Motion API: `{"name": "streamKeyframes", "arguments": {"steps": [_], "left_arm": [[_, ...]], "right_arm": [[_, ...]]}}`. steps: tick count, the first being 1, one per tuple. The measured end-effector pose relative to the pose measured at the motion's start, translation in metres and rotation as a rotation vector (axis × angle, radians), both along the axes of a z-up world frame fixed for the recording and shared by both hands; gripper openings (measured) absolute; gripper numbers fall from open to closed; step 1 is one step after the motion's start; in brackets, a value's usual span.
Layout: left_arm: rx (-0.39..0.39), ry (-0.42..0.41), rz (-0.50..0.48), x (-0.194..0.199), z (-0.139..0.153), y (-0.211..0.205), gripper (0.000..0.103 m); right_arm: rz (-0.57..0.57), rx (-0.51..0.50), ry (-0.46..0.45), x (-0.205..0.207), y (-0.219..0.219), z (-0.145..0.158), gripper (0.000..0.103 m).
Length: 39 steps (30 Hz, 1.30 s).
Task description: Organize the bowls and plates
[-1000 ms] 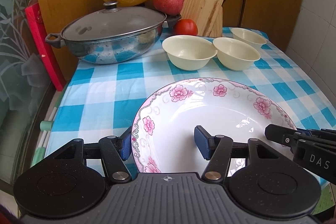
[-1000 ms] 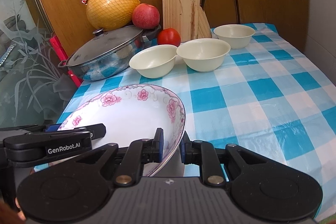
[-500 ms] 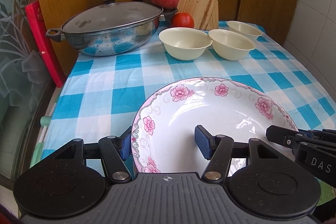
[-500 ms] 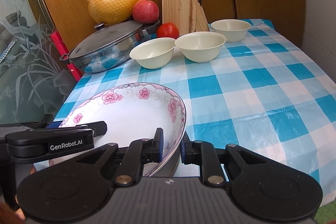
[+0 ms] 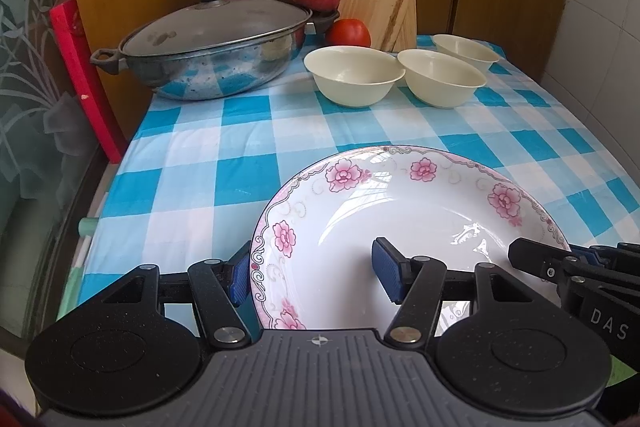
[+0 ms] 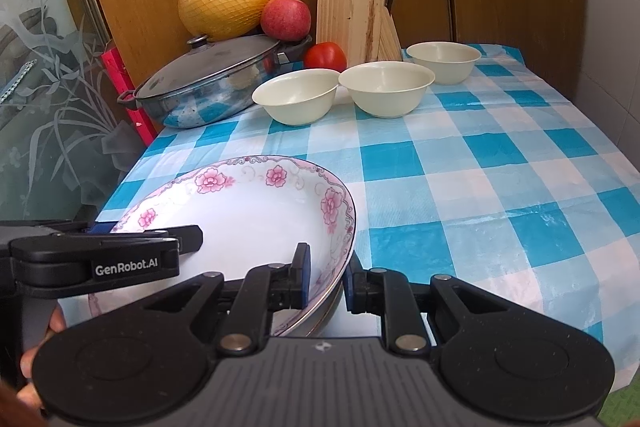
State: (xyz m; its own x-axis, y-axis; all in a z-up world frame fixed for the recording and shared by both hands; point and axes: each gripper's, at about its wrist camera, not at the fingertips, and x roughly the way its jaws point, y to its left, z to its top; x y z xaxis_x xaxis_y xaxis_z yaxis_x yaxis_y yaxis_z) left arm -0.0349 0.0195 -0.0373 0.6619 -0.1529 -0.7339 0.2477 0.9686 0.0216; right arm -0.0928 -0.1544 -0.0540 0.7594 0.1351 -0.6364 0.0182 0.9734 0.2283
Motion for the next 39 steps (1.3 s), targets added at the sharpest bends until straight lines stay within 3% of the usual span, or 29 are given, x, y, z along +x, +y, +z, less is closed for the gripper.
{"name": "streamKeyframes", "arguments": {"steps": [15, 26, 39], "left_arm": [[0.041, -0.039, -0.028, -0.007, -0.003, -0.001, 0.068], [0.046, -0.037, -0.031, -0.011, -0.001, 0.004, 0.071], [0.043, -0.055, -0.013, -0.018, 0.006, 0.010, 0.081]], "right_arm": [[0.033, -0.100, -0.017, -0.008, 0.013, -0.003, 0.022], [0.076, -0.251, -0.077, -0.027, 0.026, 0.001, 0.024], [0.080, -0.212, -0.094, -0.044, 0.017, 0.010, 0.025]]}}
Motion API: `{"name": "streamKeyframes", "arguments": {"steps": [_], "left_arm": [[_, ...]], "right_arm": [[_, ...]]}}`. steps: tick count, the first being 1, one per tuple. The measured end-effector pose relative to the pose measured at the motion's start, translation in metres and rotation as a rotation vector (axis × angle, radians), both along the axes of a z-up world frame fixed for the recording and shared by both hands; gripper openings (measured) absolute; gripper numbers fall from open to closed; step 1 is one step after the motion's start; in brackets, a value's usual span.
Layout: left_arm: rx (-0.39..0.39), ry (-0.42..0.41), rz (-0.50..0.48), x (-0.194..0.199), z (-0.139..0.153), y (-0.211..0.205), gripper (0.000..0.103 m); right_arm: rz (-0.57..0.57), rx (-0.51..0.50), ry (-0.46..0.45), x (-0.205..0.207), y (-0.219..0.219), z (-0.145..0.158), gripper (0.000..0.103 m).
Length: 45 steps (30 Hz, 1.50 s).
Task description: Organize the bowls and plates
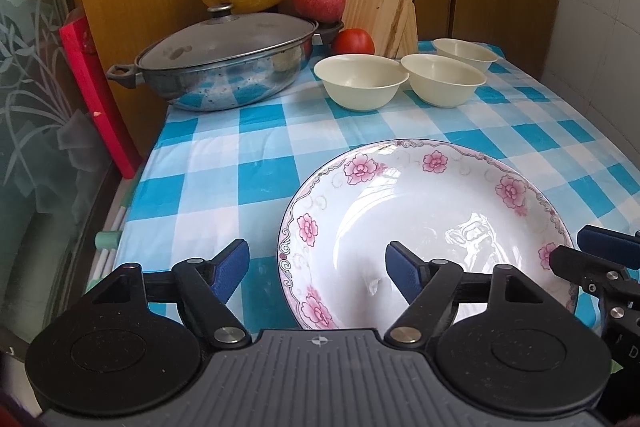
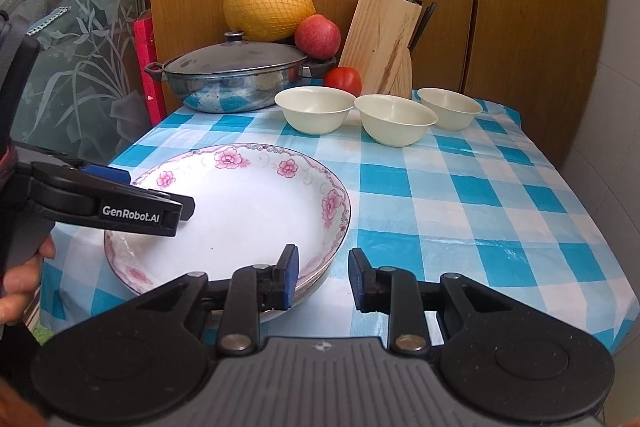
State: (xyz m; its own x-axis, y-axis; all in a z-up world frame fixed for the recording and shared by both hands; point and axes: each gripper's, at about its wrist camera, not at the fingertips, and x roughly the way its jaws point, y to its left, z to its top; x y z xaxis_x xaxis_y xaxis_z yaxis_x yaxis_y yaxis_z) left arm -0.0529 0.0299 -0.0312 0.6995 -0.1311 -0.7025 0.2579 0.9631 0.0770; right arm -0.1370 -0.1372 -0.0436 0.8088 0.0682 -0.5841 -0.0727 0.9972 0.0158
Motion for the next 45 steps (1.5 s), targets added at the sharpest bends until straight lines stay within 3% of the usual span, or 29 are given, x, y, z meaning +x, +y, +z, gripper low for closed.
{"name": "streamKeyframes", "arguments": {"steps": [5, 9, 17, 21, 29, 34, 45], "left_arm": [[0.007, -0.003, -0.003, -0.003, 0.000, -0.001, 0.082], [0.002, -0.013, -0.003, -0.004, 0.004, 0.001, 0.083], [-0.015, -0.041, -0.014, 0.001, 0.016, -0.002, 0.086], [-0.033, -0.018, 0.000, 0.008, 0.015, 0.001, 0.086], [-0.066, 0.032, -0.002, 0.014, 0.010, 0.002, 0.086], [-0.063, 0.039, 0.005, 0.016, 0.008, 0.000, 0.086], [-0.057, 0.032, 0.015, 0.022, 0.008, -0.009, 0.087]], "right_arm": [[0.005, -0.001, -0.007, -0.003, -0.001, 0.001, 0.025], [0.013, -0.007, -0.017, -0.009, -0.002, 0.001, 0.032], [0.000, 0.016, -0.023, -0.014, -0.008, 0.004, 0.033], [-0.020, 0.023, -0.024, -0.015, -0.013, 0.003, 0.033], [-0.059, 0.122, 0.108, -0.002, -0.027, -0.018, 0.033], [-0.044, 0.048, 0.091, 0.002, -0.013, -0.016, 0.032], [-0.131, -0.151, 0.097, 0.030, 0.011, -0.018, 0.033]]}}
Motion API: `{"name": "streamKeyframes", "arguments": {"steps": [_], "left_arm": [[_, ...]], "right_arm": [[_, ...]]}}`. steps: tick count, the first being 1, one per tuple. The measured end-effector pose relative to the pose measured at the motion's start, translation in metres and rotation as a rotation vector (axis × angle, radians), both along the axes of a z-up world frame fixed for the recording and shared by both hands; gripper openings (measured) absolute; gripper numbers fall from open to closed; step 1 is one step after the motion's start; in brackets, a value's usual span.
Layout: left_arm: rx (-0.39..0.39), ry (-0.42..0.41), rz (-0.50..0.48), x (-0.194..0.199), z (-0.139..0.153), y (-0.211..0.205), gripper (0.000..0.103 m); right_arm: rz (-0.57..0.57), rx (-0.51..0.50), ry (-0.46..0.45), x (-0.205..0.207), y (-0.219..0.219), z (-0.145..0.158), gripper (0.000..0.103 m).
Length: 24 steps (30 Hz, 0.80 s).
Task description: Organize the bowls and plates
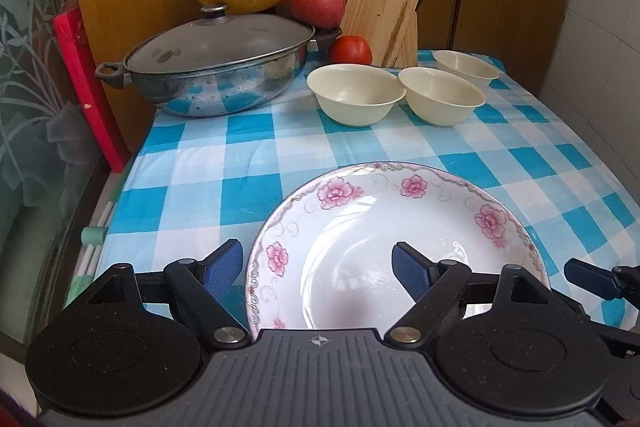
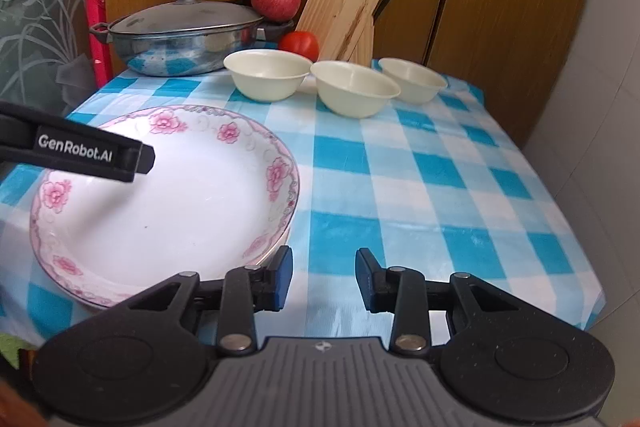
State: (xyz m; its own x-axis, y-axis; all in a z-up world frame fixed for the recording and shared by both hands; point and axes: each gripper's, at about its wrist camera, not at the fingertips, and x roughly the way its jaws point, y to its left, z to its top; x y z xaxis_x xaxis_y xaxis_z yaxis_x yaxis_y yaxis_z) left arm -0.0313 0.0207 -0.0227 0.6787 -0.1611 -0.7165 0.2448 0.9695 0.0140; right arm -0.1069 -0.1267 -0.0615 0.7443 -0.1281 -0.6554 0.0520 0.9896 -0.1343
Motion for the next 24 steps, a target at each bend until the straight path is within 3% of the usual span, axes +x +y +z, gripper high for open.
{"name": "streamKeyframes", "arguments": {"steps": [2, 10, 18, 24], "left_arm": [[0.019, -0.005, 0.006, 0.001, 0.000, -0.003, 0.087], [0.013, -0.016, 0.001, 0.010, 0.006, -0.007, 0.086], [0.050, -0.085, -0.022, 0.031, 0.020, -0.028, 0.086], [0.055, -0.082, -0.023, 0.057, 0.021, -0.041, 0.086]], "right_arm": [[-0.010, -0.026, -0.002, 0.004, 0.001, 0.002, 0.033], [-0.041, 0.029, -0.042, 0.009, -0.018, 0.016, 0.033], [-0.047, 0.055, -0.102, 0.046, -0.033, 0.040, 0.033], [-0.084, 0.105, -0.104, 0.076, -0.052, 0.046, 0.033]]}}
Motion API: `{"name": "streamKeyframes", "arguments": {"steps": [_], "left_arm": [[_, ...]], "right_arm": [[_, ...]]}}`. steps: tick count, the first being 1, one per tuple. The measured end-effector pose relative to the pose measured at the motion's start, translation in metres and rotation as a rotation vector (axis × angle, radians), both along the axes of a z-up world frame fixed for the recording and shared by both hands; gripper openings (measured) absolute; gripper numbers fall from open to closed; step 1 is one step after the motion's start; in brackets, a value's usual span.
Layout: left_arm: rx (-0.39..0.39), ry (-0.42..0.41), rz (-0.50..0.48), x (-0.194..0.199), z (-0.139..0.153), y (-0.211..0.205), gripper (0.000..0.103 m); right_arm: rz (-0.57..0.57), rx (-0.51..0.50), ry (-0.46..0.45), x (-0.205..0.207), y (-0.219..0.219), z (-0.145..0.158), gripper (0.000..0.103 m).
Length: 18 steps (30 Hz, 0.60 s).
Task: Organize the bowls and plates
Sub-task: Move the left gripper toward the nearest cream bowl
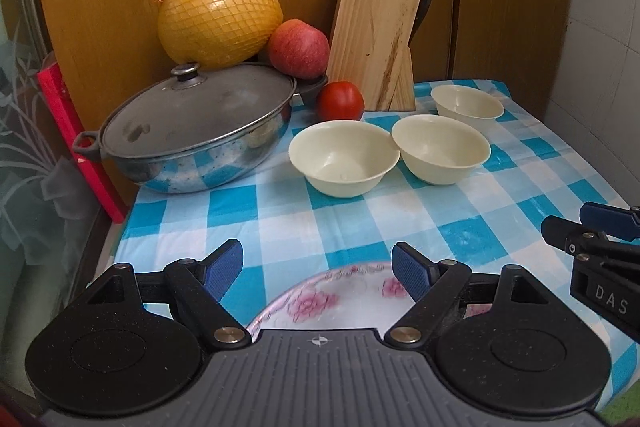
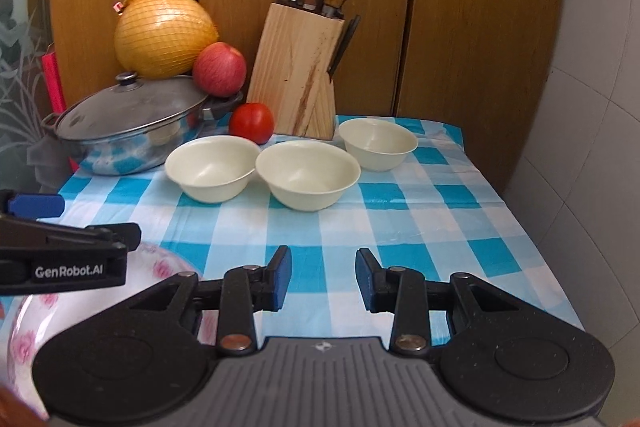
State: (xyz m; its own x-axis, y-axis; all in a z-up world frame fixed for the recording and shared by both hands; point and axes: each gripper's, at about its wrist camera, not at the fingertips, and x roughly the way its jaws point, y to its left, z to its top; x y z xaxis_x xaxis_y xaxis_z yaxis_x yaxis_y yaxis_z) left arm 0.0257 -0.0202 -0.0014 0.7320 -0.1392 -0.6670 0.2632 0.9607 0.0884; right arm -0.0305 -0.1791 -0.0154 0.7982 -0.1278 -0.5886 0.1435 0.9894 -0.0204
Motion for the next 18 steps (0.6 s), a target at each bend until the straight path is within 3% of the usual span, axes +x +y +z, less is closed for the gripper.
{"name": "streamKeyframes", "arguments": {"steps": [9, 14, 18], "left_arm": [[-0.065, 0.082, 0.007, 0.053, -0.001, -0.006, 0.086], [-0.060, 0.092, 0.000, 0.077, -0.003, -0.011, 0.086], [-0.102, 0.134, 0.025, 0.099, -0.007, -0.008, 0.086]], "right_arm": [[-0.011, 0.115, 0.034, 0.057, -0.027, 0.001, 0.033], [-0.022, 0.159, 0.048, 0.086, -0.034, -0.001, 0.033], [0.013, 0.245, 0.057, 0.105, -0.033, 0.001, 0.033]]}}
